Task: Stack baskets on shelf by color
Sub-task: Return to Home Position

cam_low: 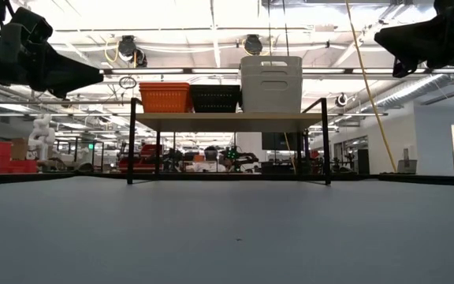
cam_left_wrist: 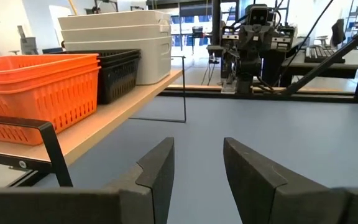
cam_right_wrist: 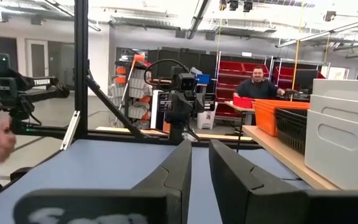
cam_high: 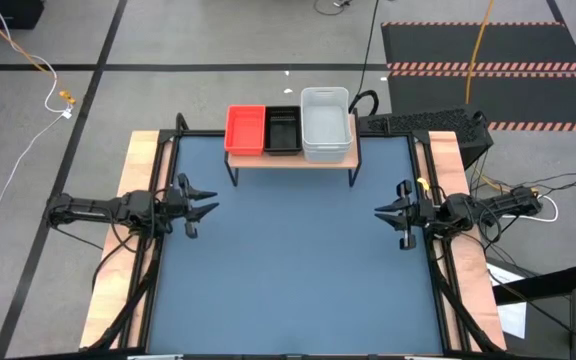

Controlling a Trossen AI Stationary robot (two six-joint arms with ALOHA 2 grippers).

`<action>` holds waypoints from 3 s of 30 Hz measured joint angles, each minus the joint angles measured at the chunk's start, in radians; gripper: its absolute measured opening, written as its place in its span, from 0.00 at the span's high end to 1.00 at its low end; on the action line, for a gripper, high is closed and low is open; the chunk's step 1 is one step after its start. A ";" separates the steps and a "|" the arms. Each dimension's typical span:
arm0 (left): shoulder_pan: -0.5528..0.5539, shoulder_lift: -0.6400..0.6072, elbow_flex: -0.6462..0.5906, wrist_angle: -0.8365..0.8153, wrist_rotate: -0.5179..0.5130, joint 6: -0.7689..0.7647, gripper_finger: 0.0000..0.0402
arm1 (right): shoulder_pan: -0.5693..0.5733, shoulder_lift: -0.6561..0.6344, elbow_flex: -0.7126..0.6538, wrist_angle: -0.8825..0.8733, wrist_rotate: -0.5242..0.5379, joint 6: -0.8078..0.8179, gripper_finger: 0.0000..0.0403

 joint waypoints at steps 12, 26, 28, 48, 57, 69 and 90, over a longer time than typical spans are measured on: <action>0.000 0.000 0.000 0.000 0.000 0.000 0.65 | 0.000 0.000 -0.001 -0.006 0.003 -0.016 0.88; 0.000 0.000 0.000 -0.001 0.000 0.000 0.65 | 0.000 0.000 -0.001 -0.003 0.003 0.002 0.88; 0.000 0.000 0.000 -0.001 0.000 0.001 0.65 | 0.000 0.000 -0.001 -0.003 0.003 0.003 0.88; 0.000 0.000 -0.001 -0.001 0.000 0.000 0.65 | 0.000 0.000 -0.001 0.000 0.003 0.003 0.88; 0.000 0.000 -0.001 -0.001 -0.001 0.001 0.65 | 0.000 0.000 -0.001 0.000 0.003 0.003 0.88; 0.000 0.000 -0.001 -0.002 -0.001 0.000 0.65 | 0.000 0.000 -0.001 0.000 0.003 0.003 0.88; 0.000 0.000 -0.001 -0.002 -0.001 0.000 0.65 | 0.000 0.000 -0.001 0.000 0.003 0.003 0.88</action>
